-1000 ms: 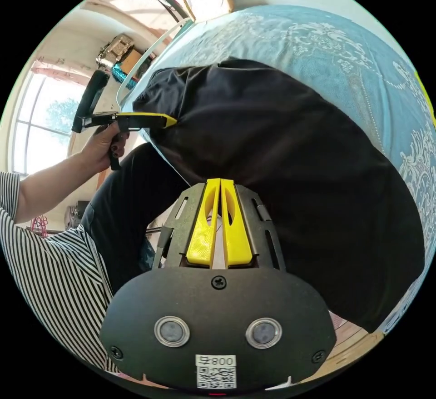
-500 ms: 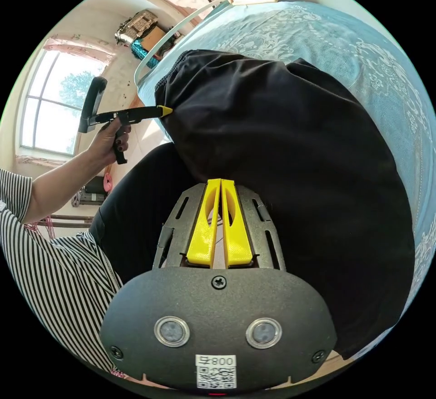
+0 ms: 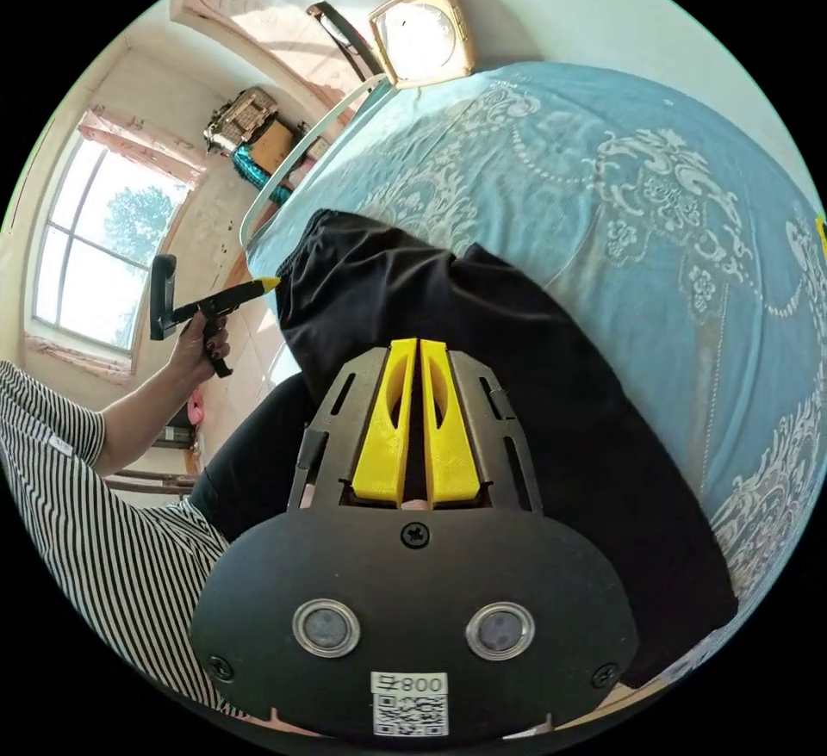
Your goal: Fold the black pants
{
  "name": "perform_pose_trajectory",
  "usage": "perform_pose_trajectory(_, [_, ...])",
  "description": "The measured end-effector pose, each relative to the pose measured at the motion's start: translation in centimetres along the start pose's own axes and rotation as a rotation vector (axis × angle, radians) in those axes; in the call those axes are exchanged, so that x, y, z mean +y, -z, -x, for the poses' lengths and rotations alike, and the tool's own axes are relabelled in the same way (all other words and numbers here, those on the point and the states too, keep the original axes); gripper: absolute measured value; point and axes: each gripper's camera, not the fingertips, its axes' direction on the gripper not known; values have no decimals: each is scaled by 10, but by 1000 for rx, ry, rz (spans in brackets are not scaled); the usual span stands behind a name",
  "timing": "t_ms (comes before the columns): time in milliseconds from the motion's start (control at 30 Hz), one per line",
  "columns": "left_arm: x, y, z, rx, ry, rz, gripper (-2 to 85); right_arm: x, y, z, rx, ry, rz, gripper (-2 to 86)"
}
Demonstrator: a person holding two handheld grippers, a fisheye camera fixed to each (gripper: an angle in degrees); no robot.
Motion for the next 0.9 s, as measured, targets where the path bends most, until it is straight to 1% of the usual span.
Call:
perform_pose_trajectory(100, [-24, 5, 39, 22, 5, -25, 52, -43, -11, -25, 8, 4, 14, 61])
perform_pose_trajectory(200, [-48, 1, 75, 0, 17, -12, 72, -74, -27, -45, 1, 4, 55, 75])
perform_pose_trajectory(267, [-60, 0, 97, 7, 40, -19, 84, -86, -35, -55, 6, -1, 65, 78])
perform_pose_trajectory(400, [-79, -14, 143, 41, 97, 32, 113, -109, -52, -75, 14, -2, 96, 76])
perform_pose_trajectory(500, [-82, -24, 164, 93, 100, 87, 96, -123, -69, -88, 31, 0, 156, 73])
perform_pose_trajectory(633, [-80, -16, 183, 125, 78, 71, 64, -138, -82, -108, 22, -33, 186, 53])
perform_pose_trajectory(767, [-75, 0, 194, 175, 50, 26, 39, -146, -79, -123, 7, -49, 160, 28])
perform_pose_trajectory(900, [-64, 30, 205, 196, 45, -61, 28, -148, -55, -144, -69, -107, 53, 12])
